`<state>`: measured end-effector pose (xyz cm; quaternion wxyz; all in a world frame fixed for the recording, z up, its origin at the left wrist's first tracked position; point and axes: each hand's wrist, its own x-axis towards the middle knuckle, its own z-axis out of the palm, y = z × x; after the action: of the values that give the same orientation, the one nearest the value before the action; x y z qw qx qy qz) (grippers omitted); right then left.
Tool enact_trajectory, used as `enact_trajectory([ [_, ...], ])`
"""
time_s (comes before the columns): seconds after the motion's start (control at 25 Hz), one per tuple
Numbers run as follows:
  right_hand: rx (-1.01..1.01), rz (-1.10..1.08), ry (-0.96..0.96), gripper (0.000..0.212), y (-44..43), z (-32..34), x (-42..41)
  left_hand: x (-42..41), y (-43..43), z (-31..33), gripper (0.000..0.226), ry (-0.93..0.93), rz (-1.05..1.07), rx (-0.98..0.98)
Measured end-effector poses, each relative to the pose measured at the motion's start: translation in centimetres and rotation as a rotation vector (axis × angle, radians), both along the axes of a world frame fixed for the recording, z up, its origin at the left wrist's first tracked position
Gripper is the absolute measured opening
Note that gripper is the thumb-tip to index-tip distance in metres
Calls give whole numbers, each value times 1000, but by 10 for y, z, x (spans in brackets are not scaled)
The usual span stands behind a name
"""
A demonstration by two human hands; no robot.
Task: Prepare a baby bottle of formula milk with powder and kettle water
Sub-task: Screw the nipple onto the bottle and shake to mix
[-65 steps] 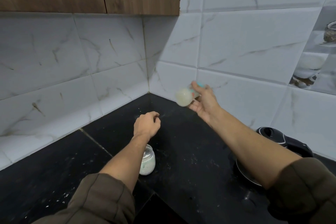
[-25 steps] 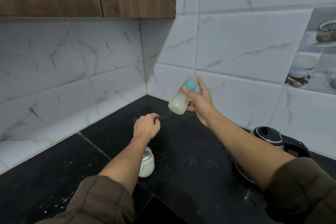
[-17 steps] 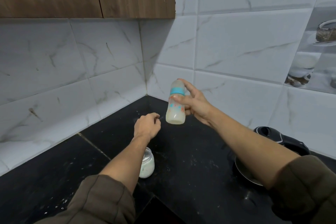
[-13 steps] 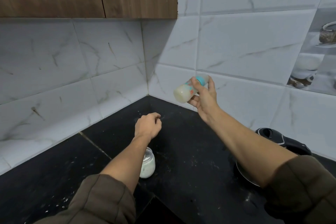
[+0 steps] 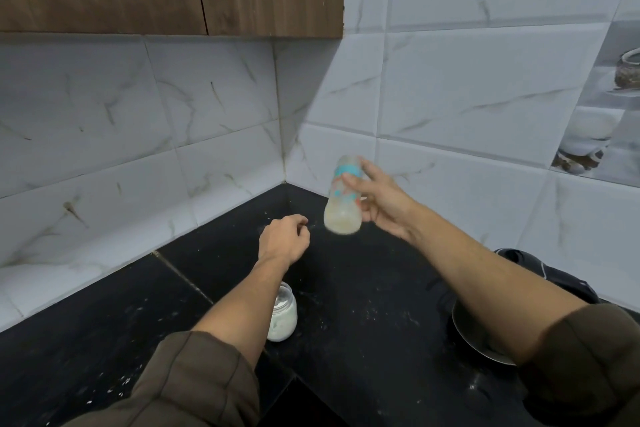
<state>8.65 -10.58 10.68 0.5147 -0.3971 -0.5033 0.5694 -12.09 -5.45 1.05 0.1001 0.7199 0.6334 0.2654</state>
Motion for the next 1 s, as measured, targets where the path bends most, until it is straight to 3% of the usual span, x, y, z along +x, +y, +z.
enact_trajectory([
  [0.08,2,130,-140,64,-6,-4,-2,2,0,1,34,2,-9,-4],
  [0.28,-108,-284,249,48,8,-2,-6,3,-1,2,33,-8,5,4],
  [0.48,-87,93,-141,47,-6,-4,-8,5,-4,4,32,-7,-6,-3],
  [0.56,-113,-53,-33,55,-2,-5,-10,5,-5,3,33,-3,-8,1],
  [0.68,-245,-255,220,47,7,-7,-10,2,-8,2,34,1,0,12],
  [0.84,-146,26,-127,45,-5,-8,-11,1,-7,5,32,1,-4,10],
  [0.88,-128,18,-133,49,-4,-8,-11,1,-6,6,32,-2,-4,14],
  [1.0,-194,-233,121,48,3,-5,-9,-2,-8,7,34,-8,6,23],
])
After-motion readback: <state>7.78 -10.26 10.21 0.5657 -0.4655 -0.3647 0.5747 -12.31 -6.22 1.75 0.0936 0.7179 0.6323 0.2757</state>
